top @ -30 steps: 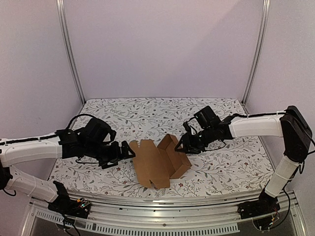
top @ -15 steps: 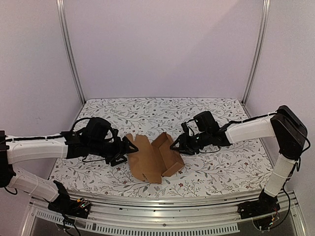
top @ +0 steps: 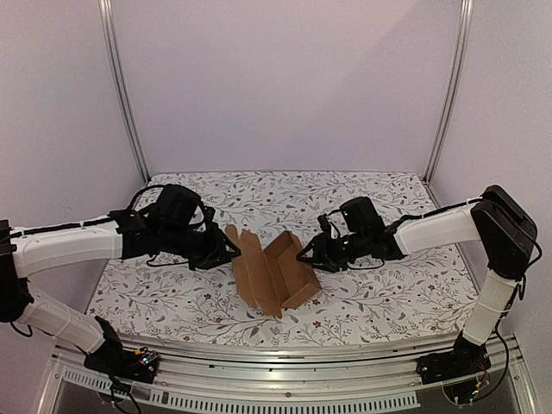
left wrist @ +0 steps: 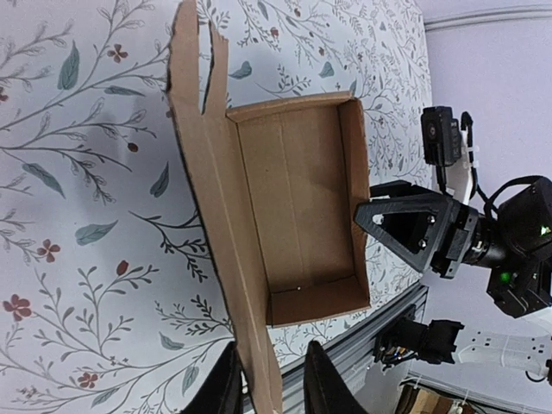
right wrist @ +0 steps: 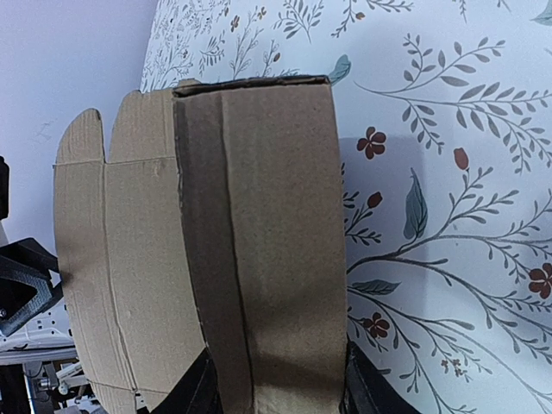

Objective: Fold the paper box

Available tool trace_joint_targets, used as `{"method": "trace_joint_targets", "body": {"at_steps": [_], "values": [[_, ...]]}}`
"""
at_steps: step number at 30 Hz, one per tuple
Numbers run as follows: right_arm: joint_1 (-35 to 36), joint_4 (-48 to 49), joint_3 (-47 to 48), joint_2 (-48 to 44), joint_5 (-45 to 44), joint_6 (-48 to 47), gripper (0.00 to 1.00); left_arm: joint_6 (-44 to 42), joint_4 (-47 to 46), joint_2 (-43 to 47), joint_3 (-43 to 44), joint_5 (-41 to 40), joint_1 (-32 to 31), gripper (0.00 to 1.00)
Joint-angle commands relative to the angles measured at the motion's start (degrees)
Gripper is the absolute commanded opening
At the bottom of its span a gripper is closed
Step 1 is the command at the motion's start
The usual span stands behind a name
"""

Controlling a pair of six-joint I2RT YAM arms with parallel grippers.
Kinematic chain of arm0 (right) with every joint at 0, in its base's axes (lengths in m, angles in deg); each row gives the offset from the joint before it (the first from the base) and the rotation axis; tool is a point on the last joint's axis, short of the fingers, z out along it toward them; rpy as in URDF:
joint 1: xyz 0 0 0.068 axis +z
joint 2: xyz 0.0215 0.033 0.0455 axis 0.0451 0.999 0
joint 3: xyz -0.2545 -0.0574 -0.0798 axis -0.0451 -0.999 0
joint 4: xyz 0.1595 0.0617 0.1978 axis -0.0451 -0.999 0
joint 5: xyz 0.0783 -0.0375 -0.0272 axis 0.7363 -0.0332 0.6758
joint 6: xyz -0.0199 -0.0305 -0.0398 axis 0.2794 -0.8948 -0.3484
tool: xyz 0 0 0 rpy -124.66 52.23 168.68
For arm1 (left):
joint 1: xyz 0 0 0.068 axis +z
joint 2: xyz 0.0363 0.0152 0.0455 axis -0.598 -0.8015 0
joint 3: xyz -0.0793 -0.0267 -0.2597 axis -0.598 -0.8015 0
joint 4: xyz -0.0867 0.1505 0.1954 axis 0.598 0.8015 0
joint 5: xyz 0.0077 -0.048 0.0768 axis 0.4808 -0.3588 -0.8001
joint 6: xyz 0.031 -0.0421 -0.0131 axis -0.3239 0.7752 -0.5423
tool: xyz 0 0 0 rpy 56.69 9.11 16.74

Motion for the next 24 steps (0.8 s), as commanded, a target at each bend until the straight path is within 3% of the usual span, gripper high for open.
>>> {"method": "trace_joint_targets", "body": {"at_steps": [1, 8, 12, 18, 24], "values": [[-0.30, 1.25, -1.02, 1.46, -1.51, -0.08, 0.43, -4.52, 6.11, -1.69, 3.14, -1.28, 0.83, 0.22], [-0.28, 2.22, -1.04, 1.45, -1.90, 0.26, 0.43, -7.23, 7.67, -5.53, 6.35, -0.26, 0.84, 0.00], [-0.34, 2.38, -1.15, 1.28, -2.29, 0.30, 0.47, -10.02, 10.27, -7.87, 9.70, -0.23, 0.84, 0.00], [-1.06, 1.97, -1.60, -0.03, -3.94, -1.55, 0.71, -16.81, 18.47, -10.75, 17.56, -0.74, 0.84, 0.00], [-4.33, -0.58, -2.78, -2.81, -4.48, -4.48, 0.82, -23.12, 25.41, -13.05, 24.37, -0.85, 1.01, 0.00]]}}
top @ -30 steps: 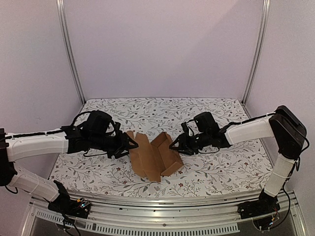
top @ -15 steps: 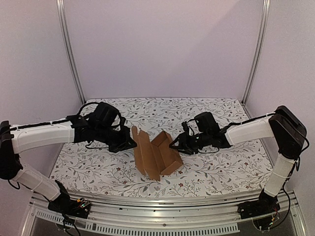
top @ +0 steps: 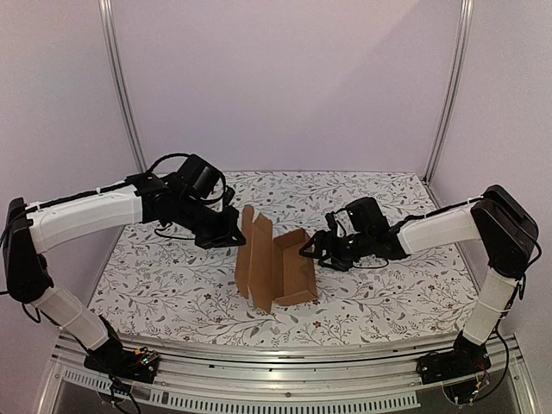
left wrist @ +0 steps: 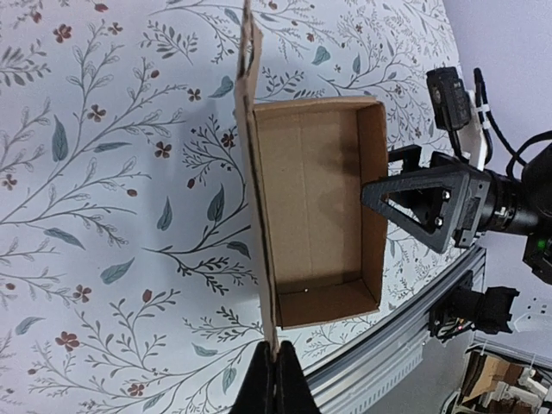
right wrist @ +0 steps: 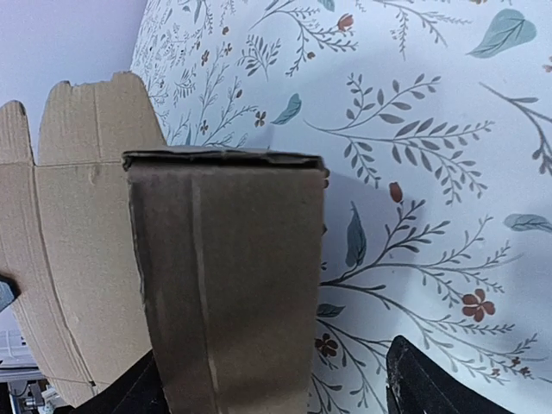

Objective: Fold the paper box

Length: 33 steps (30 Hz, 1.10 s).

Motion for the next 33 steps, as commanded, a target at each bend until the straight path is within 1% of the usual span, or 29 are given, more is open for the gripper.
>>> {"method": "trace_joint_targets", "body": {"at_steps": [1, 2, 8, 10, 12, 17, 19, 23, 26, 30, 31, 33], "values": [[-3.26, -3.13, -1.46, -3.55, -1.43, -3.77, 0.95, -7.68, 8.39, -2.05, 5.49, -0.28, 0.75, 0.00], [-3.79, -4.53, -1.36, -4.16, -1.51, -4.68, 0.98, -9.06, 9.70, -2.65, 6.85, -0.14, 0.75, 0.00], [-5.18, -19.36, 1.56, -9.26, -5.44, -18.03, 0.99, -19.49, 17.65, -7.66, 16.30, 1.30, 0.75, 0.00], [-5.82, -22.04, 2.31, -10.86, -5.31, -22.04, 0.99, -23.27, 20.58, -9.91, 19.75, 1.29, 0.75, 0.00], [-7.36, -23.84, 2.84, -11.97, -4.50, -24.15, 0.99, -26.79, 24.02, -12.47, 23.98, 0.69, 0.48, 0.00], [-10.55, -24.93, 4.18, -15.38, -0.87, -28.96, 0.99, -36.00, 30.49, -18.16, 33.94, -2.71, -1.27, 0.00], [-10.74, -25.58, 5.11, -16.44, -2.74, -31.93, 0.99, -39.73, 32.41, -20.40, 36.96, -3.45, -2.37, 0.00], [-12.72, -26.04, 7.55, -17.31, -2.21, -33.91, 0.99, -46.30, 36.35, -25.32, 42.35, -10.08, -5.86, 0.00], [-14.06, -25.59, 7.74, -16.71, -0.75, -33.72, 0.99, -52.41, 37.02, -27.08, 43.37, -11.87, -7.86, 0.00], [-16.14, -25.72, 10.51, -12.00, 9.32, -34.71, 0.99, -56.69, 34.83, -27.54, 43.21, -12.02, -8.68, 0.00], [-16.11, -25.47, 10.64, -11.08, 10.76, -35.31, 0.99, -57.71, 34.41, -27.61, 43.27, -13.41, -8.80, 0.00], [-15.63, -25.09, 10.08, -11.59, 9.73, -36.81, 0.99, -59.58, 33.94, -27.62, 43.83, -15.41, -9.19, 0.00]]}}
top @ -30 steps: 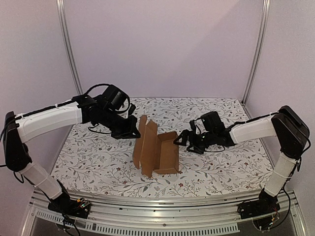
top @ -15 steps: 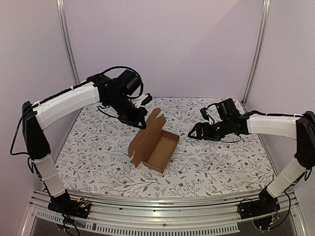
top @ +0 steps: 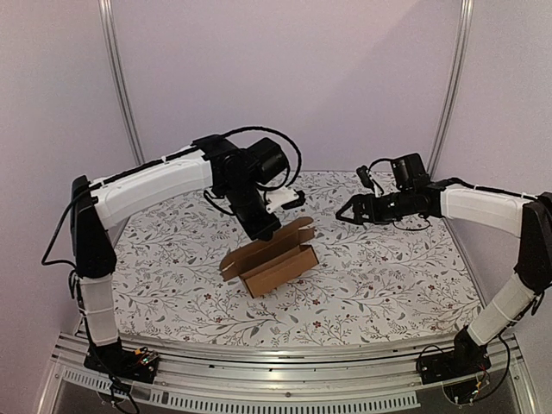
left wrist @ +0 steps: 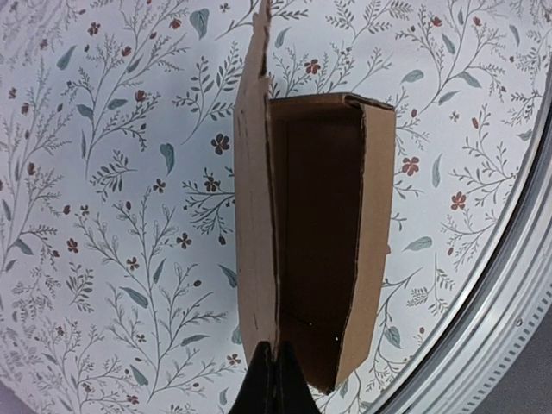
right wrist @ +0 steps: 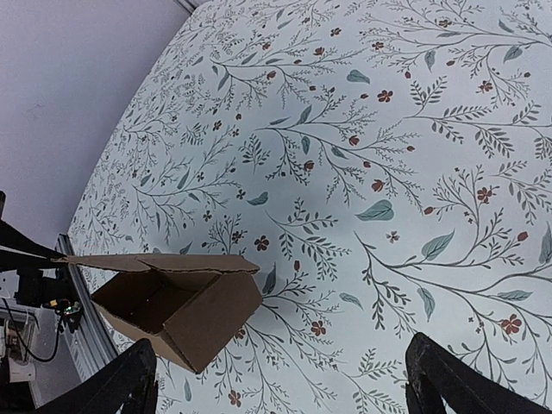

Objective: Fold the paper box

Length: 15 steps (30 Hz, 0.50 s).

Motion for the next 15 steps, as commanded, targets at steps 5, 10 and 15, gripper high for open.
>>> {"method": "trace_joint_targets", "body": {"at_steps": [5, 10, 15], "values": [[2.98, 3.11, -5.62, -6.36, 1.29, -15.14, 0.99, -9.65, -0.38, 0.09, 2.29, -5.81, -1.78, 0.00], [5.10, 3.93, -9.04, -11.29, 1.50, -23.65, 0.97, -13.15, -1.48, 0.25, 2.24, -6.26, -3.95, 0.00], [6.77, 2.60, -10.38, -13.75, -0.30, -30.72, 0.93, -14.95, -2.48, -0.10, 2.81, -6.53, -5.09, 0.00]]}}
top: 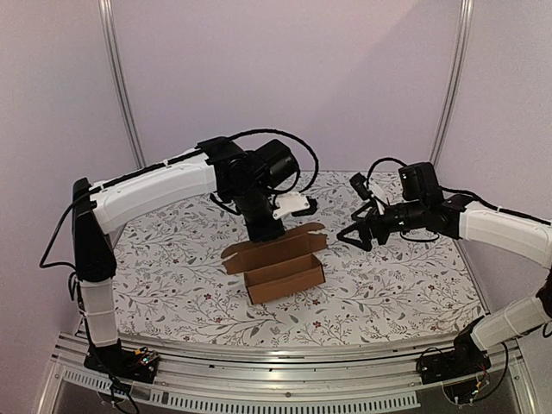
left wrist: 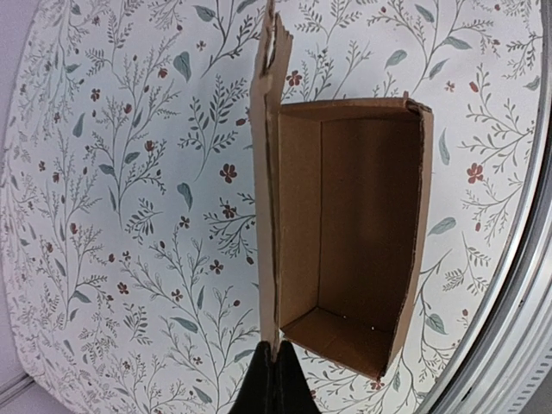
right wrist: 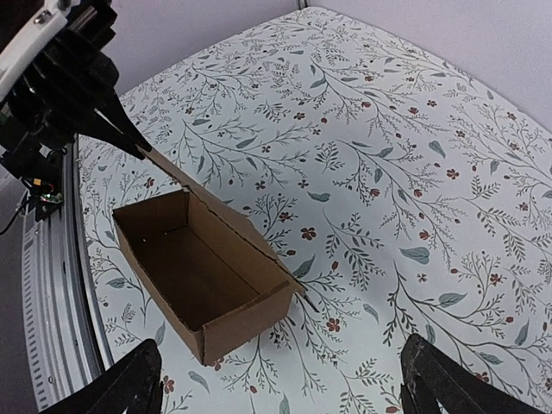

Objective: Fold the paper box

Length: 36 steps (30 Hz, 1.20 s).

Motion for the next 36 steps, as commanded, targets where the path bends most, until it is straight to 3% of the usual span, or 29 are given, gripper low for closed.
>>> {"method": "trace_joint_targets", "body": {"at_steps": [1, 11, 17, 29, 36], "values": [[1.49, -0.14, -1.63, -1.73, -2.34, -9.54, 0.92, -3.24, -1.65, 0.05, 1.87, -0.84, -1.70, 0.00], [6.21, -0.96, -2.45, 0.35, -8.27, -14.38, 0.71, -4.26, -2.10, -0.19, 1.42, -4.45, -5.39, 0.00], [6.38, 0.27, -2.88, 2.68, -12.88, -13.73, 0.48, -4.33, -2.09, -0.80, 0.87, -5.55, -7.10, 0.00], [6.54, 1.67, -2.54, 4.82, -11.72, -13.28, 0.28, -3.95, -1.61, -1.09, 0.52, -6.85, -7.87, 0.00], [7.39, 1.58, -2.83, 4.84, -10.73, -13.49, 0.25, -4.00, -1.67, -1.27, 0.22, -6.73, -7.86, 0.00]]}}
